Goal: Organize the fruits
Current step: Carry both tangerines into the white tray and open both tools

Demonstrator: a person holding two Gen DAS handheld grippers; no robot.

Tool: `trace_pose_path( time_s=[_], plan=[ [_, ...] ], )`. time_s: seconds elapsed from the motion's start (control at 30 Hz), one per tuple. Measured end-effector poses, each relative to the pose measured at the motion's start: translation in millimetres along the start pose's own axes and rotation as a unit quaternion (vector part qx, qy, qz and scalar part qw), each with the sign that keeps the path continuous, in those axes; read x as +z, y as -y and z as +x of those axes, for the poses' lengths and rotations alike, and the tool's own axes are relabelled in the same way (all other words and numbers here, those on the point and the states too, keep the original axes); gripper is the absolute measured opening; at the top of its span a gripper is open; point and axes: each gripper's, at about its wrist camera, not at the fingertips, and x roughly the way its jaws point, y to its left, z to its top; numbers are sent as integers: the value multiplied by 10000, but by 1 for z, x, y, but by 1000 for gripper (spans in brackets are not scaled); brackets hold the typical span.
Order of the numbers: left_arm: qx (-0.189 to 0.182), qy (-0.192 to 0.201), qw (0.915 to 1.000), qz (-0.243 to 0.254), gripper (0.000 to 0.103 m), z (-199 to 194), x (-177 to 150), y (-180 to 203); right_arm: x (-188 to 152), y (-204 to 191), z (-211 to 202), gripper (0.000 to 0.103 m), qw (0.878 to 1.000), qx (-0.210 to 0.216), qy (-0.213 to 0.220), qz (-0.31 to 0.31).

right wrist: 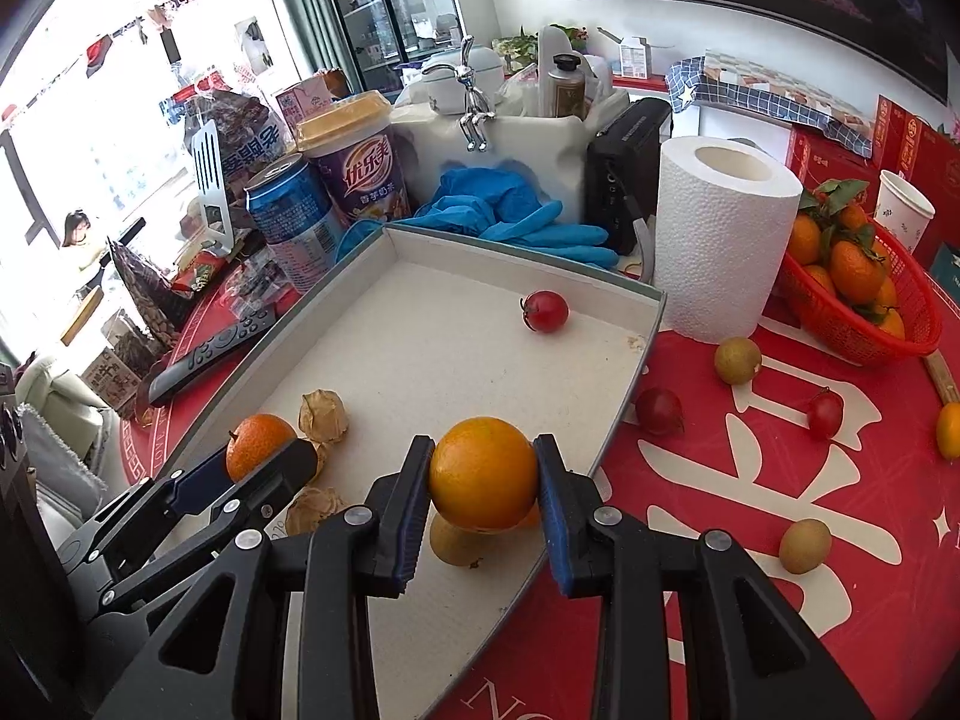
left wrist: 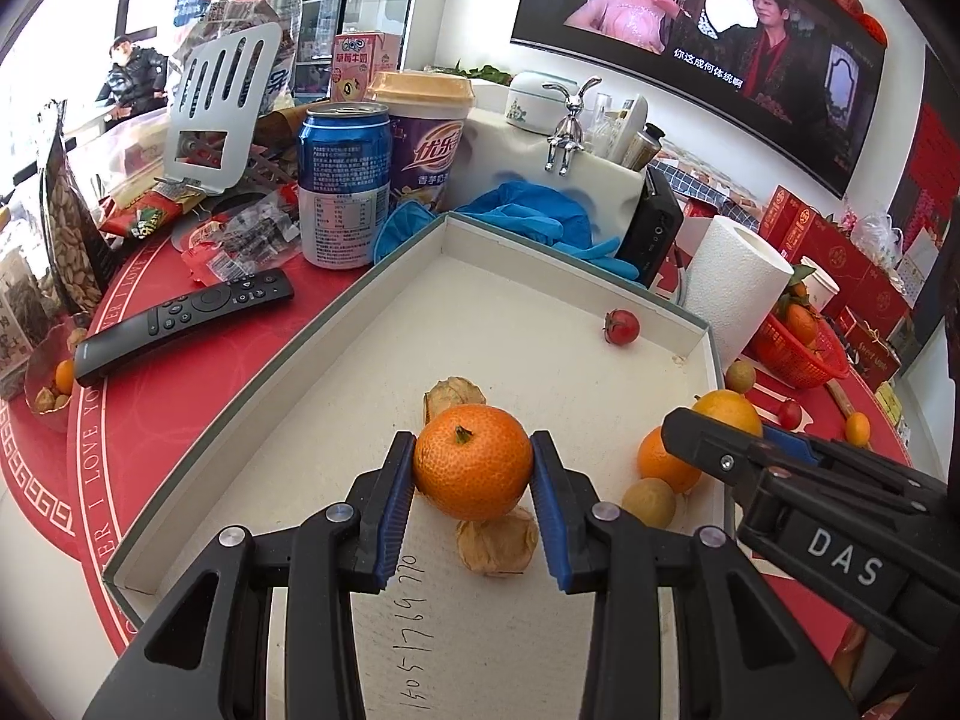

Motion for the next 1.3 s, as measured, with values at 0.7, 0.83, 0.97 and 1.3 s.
trace_pose_path(
  time_s=[0.7, 0.83, 0.97, 1.3],
  plan=[
    [258, -74, 9995, 164, 45, 5, -2, 4, 3, -10, 7, 35, 9996, -105, -37, -251],
    [331, -74, 9994, 121, 63, 6, -1, 2, 5, -13, 8, 35, 9995, -85, -74, -297],
    [394, -40, 9991, 177, 81, 5, -1, 3, 8, -15, 7, 40, 9992, -147, -67, -366],
    [700, -41, 9970, 339, 84, 6, -2, 8, 9, -15, -10, 103, 9978, -347, 228, -519]
  ],
)
